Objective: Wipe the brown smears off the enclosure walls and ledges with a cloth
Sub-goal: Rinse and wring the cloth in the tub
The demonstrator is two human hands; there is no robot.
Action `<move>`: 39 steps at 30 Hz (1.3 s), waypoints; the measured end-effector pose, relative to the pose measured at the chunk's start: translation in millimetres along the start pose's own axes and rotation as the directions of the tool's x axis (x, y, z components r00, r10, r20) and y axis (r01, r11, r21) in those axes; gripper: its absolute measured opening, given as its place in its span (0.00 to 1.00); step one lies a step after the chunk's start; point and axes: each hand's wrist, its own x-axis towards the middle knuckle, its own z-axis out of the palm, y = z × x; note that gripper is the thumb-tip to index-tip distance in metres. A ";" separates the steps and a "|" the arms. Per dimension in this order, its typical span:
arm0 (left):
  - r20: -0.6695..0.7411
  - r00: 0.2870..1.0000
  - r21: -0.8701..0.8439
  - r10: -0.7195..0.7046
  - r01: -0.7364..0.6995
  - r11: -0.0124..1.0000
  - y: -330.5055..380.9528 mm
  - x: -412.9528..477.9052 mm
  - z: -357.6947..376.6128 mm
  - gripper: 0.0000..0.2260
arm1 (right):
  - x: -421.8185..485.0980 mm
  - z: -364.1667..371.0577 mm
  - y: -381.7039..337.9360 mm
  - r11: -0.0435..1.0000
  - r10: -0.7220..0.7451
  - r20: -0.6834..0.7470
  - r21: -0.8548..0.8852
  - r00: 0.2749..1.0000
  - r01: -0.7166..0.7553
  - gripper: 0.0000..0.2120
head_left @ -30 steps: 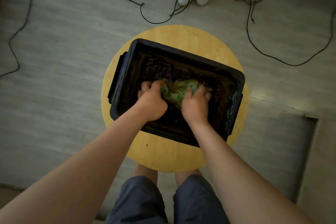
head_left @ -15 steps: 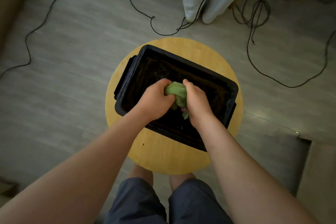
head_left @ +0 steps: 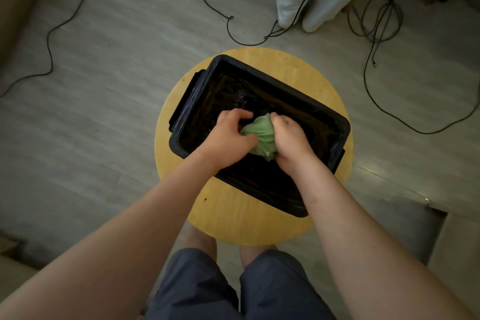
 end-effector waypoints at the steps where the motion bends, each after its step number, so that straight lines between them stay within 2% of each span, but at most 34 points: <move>1: 0.069 0.995 0.096 0.066 -0.072 0.993 -0.2 1.7 -2.7 0.30 | -0.1 -2.7 -1.9 1.000 0.005 0.013 -0.007 1.000 -0.004 0.18; 4: 0.271 0.952 0.308 0.144 -0.227 0.924 0.7 7.9 -1.8 0.43 | -0.9 -8.0 -7.6 0.998 0.036 0.032 0.044 0.999 -0.038 0.21; 7: 0.326 0.924 0.410 0.201 -0.330 0.850 1.7 14.2 6.9 0.53 | -2.5 -8.1 -12.0 0.969 0.109 0.076 0.215 0.991 -0.123 0.24; 10: 0.280 0.931 0.406 0.235 -0.337 0.849 1.5 17.9 12.6 0.56 | -7.0 -14.3 -17.6 0.882 0.176 0.269 0.384 0.947 -0.273 0.32; 13: 0.250 0.929 0.416 0.272 -0.357 0.836 1.0 21.7 9.9 0.57 | -7.0 -27.5 -23.5 0.842 0.130 0.510 0.396 0.851 -0.366 0.41; 15: 0.244 0.925 0.467 0.291 -0.375 0.801 3.2 25.6 8.9 0.55 | -3.8 -31.6 -22.9 0.846 0.136 0.604 0.342 0.786 -0.410 0.43; 18: 0.218 0.937 0.510 0.275 -0.349 0.786 4.2 29.7 9.1 0.49 | 3.3 -32.3 -19.7 0.874 0.186 0.580 0.271 0.793 -0.403 0.42; 21: 0.194 0.948 0.453 0.254 -0.316 0.834 2.6 31.0 11.4 0.38 | 6.2 -40.0 -21.3 0.869 0.184 0.592 0.275 0.784 -0.411 0.41; 23: 0.134 0.965 0.384 0.226 -0.261 0.886 0.4 30.8 11.4 0.28 | 5.2 -42.9 -22.7 0.867 0.182 0.605 0.274 0.775 -0.417 0.35; 25: 0.077 0.980 0.342 0.183 -0.198 0.919 0.3 29.9 11.2 0.21 | 5.1 -43.5 -23.6 0.913 0.189 0.526 0.218 0.829 -0.346 0.22; 27: 0.083 0.985 0.342 0.151 -0.170 0.924 1.4 30.0 9.4 0.15 | 5.0 -43.1 -27.3 0.969 0.177 0.404 0.087 0.897 -0.230 0.12; 28: 0.107 0.986 0.349 0.125 -0.155 0.924 2.4 30.1 7.8 0.14 | 4.3 -42.3 -30.4 0.983 0.168 0.370 0.010 0.914 -0.185 0.09; 30: 0.167 0.984 0.378 0.063 -0.123 0.918 5.6 30.4 5.5 0.12 | 2.8 -41.5 -38.8 0.982 0.174 0.372 -0.127 0.912 -0.136 0.09; 32: 0.229 0.972 0.515 0.056 -0.170 0.840 9.1 32.7 4.4 0.13 | 5.2 -44.1 -46.5 0.966 0.237 0.455 -0.204 0.858 -0.159 0.12; 34: 0.279 0.956 0.596 0.088 -0.244 0.765 11.4 33.9 4.6 0.19 | 9.6 -47.8 -50.3 0.947 0.308 0.568 -0.257 0.763 -0.191 0.15; 37: 0.313 0.941 0.603 0.130 -0.302 0.738 14.9 33.0 4.9 0.35 | 18.8 -50.6 -50.8 0.908 0.383 0.656 -0.395 0.651 -0.136 0.13; 39: 0.334 0.930 0.641 0.153 -0.343 0.686 16.1 31.5 4.7 0.46 | 21.1 -46.4 -50.5 0.861 0.420 0.651 -0.505 0.632 -0.052 0.11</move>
